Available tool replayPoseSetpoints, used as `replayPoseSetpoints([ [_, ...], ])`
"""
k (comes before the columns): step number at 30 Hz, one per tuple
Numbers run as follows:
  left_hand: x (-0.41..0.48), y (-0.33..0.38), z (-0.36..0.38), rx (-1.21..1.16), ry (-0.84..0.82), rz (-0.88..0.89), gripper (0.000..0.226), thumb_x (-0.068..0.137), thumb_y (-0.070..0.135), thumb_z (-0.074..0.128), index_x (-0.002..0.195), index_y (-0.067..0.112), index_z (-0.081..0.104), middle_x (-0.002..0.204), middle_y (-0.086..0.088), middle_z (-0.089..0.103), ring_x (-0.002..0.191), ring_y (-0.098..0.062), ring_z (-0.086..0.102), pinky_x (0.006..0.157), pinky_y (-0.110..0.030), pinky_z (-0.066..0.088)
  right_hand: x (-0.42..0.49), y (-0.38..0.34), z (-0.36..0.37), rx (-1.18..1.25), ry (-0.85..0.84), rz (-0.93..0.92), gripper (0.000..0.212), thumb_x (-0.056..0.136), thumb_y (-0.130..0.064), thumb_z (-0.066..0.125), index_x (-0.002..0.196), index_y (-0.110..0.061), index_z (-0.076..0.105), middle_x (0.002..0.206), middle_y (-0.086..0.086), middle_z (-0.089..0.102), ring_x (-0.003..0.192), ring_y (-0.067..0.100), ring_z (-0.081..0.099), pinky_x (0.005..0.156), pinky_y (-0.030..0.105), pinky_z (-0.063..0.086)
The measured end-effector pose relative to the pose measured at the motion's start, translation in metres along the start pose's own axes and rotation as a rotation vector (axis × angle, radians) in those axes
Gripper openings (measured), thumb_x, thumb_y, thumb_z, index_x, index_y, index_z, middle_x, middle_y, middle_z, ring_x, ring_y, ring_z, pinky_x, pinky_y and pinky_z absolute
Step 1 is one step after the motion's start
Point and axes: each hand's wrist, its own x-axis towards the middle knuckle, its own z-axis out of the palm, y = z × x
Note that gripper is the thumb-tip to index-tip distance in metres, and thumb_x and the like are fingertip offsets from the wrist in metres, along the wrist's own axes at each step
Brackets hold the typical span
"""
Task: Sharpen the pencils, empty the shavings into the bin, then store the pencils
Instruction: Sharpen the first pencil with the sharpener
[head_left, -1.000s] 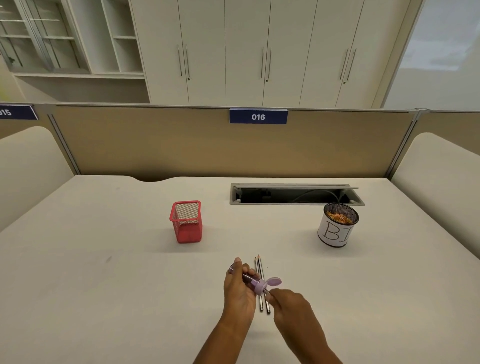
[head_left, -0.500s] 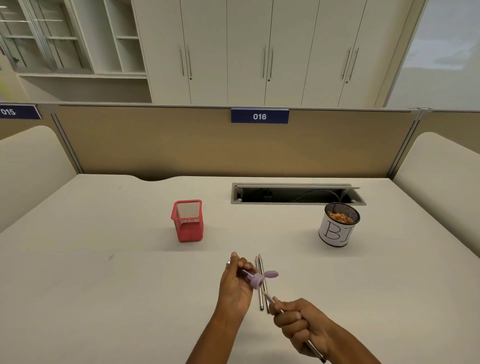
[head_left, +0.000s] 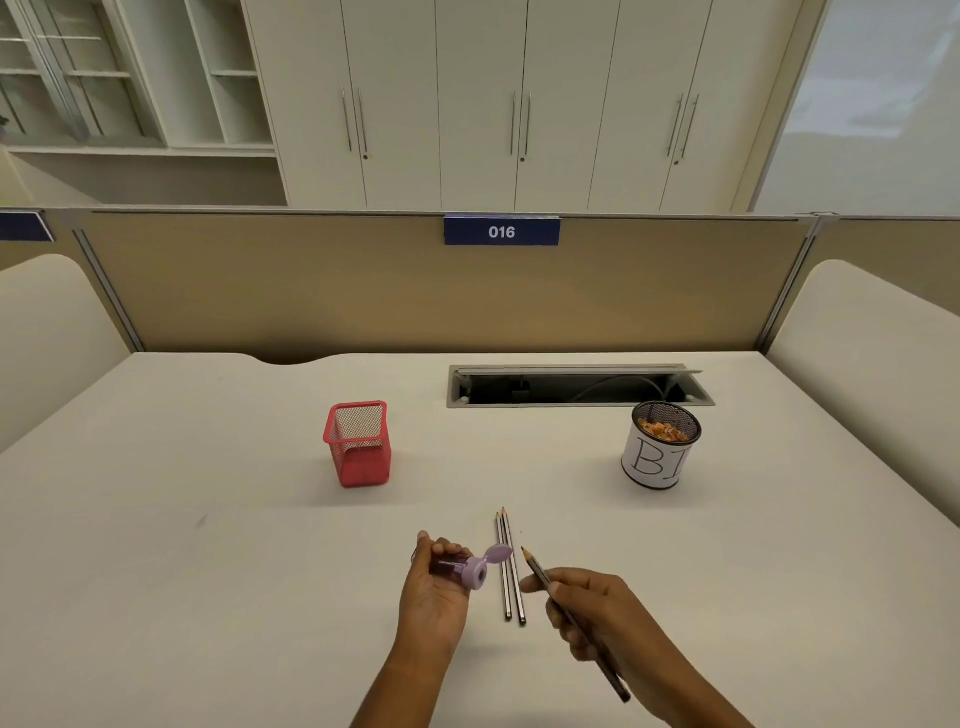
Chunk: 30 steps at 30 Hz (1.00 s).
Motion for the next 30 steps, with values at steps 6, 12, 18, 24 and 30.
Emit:
replayPoseSetpoints([
  [6, 0.002, 0.000, -0.005, -0.027, 0.003, 0.021, 0.035, 0.100, 0.025, 0.035, 0.067, 0.015, 0.041, 0.039, 0.002, 0.053, 0.035, -0.008, 0.055, 0.065, -0.028, 0.051, -0.002, 0.000, 0.004, -0.154, 0.103, -0.148, 0.023, 0.076, -0.018, 0.052, 0.090, -0.020, 0.070, 0.064, -0.005, 0.056, 0.048, 0.001, 0.049, 0.046, 0.014, 0.036],
  [12, 0.001, -0.003, -0.005, -0.028, 0.000, 0.015, 0.035, 0.100, 0.023, 0.033, 0.070, 0.010, 0.045, 0.058, -0.008, 0.054, 0.067, -0.021, 0.054, 0.077, -0.036, 0.044, -0.004, 0.008, 0.003, -0.488, 0.195, -0.216, 0.023, 0.093, -0.022, 0.050, 0.097, -0.044, 0.057, 0.055, -0.003, 0.055, 0.036, 0.004, 0.046, 0.045, 0.011, 0.036],
  [18, -0.002, -0.006, 0.000, -0.041, -0.034, -0.029, 0.035, 0.100, 0.023, 0.034, 0.072, 0.008, 0.047, 0.058, -0.009, 0.058, 0.057, -0.021, 0.063, 0.055, -0.034, 0.058, 0.006, 0.022, 0.004, -0.732, 0.278, -0.313, 0.026, 0.093, -0.019, 0.047, 0.113, -0.029, 0.061, 0.068, -0.014, 0.049, 0.068, -0.018, 0.050, 0.058, 0.006, 0.038],
  [24, -0.002, -0.007, 0.001, -0.043, -0.028, -0.024, 0.034, 0.100, 0.023, 0.034, 0.073, 0.008, 0.047, 0.060, -0.009, 0.058, 0.053, -0.020, 0.065, 0.056, -0.034, 0.058, 0.011, 0.029, 0.004, -0.803, 0.304, -0.415, 0.030, 0.085, -0.037, 0.041, 0.108, -0.045, 0.059, 0.073, -0.006, 0.048, 0.077, -0.008, 0.049, 0.067, 0.015, 0.039],
  [30, -0.003, -0.008, -0.001, -0.036, -0.014, -0.010, 0.035, 0.101, 0.023, 0.033, 0.073, 0.008, 0.046, 0.051, -0.008, 0.060, 0.045, -0.017, 0.065, 0.052, -0.033, 0.057, 0.014, 0.036, 0.000, -1.033, 0.393, -0.589, 0.037, 0.070, -0.026, 0.059, 0.104, -0.038, 0.050, 0.060, -0.016, 0.042, 0.045, 0.000, 0.042, 0.048, 0.011, 0.036],
])
